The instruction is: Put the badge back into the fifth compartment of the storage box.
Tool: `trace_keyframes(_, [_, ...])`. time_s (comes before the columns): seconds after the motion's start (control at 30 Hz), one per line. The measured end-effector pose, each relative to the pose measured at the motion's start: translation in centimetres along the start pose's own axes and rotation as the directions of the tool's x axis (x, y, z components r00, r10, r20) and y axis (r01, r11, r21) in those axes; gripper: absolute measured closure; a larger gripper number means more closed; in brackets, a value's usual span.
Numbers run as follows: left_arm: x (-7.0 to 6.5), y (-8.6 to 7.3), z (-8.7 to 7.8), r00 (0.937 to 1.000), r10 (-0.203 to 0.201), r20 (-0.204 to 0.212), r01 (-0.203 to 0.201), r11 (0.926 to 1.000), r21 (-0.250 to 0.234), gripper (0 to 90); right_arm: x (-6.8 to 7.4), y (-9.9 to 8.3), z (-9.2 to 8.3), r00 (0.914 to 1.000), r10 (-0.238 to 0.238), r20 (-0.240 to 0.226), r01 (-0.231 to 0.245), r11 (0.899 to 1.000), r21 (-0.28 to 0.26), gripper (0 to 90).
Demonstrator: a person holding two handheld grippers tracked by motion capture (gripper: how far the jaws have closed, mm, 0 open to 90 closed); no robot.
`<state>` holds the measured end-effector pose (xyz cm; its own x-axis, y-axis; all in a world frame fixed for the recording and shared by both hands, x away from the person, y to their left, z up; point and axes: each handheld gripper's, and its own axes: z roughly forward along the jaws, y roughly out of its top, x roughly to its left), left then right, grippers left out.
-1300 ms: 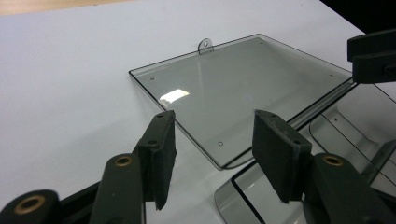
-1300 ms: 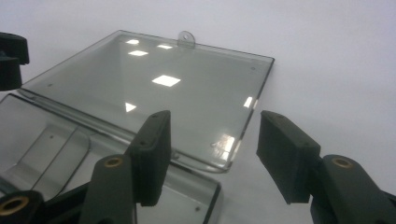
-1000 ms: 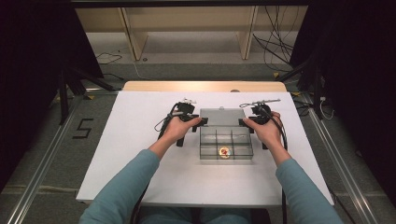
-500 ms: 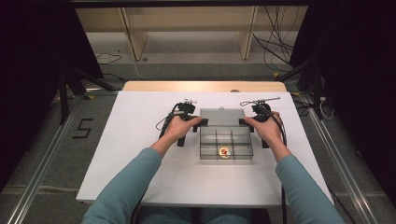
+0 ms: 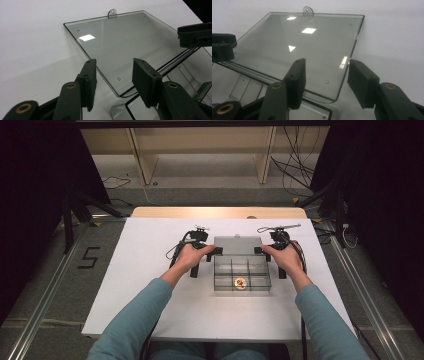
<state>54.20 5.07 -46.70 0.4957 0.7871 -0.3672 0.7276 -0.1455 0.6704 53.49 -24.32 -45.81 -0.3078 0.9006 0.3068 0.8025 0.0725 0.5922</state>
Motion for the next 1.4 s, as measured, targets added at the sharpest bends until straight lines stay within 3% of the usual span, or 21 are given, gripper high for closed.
trace_keyframes(0.37, [0.2,0.0,0.1,0.9993,-0.037,0.007,0.037,0.9993,0.008,54.9,-0.7,0.0,0.4,0.9939,0.095,-0.055,-0.095,0.995,0.018,45.5])
trace_keyframes(0.67, [0.4,0.0,0.1,0.9984,-0.054,0.016,0.054,0.9985,0.013,55.0,-1.4,-0.2,0.5,0.9743,0.193,-0.115,-0.19,0.981,0.038,49.9])
trace_keyframes(1.0, [0.6,0.0,-0.1,0.998,-0.055,0.029,0.055,0.9983,0.018,55.4,-1.7,-0.2,0.1,0.9699,0.205,-0.132,-0.203,0.979,0.028,57.7])
trace_keyframes(1.2, [0.7,0.1,-0.2,0.9957,-0.074,0.055,0.074,0.9972,0.012,57.2,-2.0,-0.2,-0.4,0.9741,0.179,-0.138,-0.181,0.983,-0.005,65.4])
trace_keyframes(1.4, [0.5,0.1,-0.3,0.9969,-0.049,0.062,0.049,0.9988,0.003,58.9,-2.1,-0.1,-1.0,0.9789,0.145,-0.143,-0.151,0.988,-0.032,72.0])
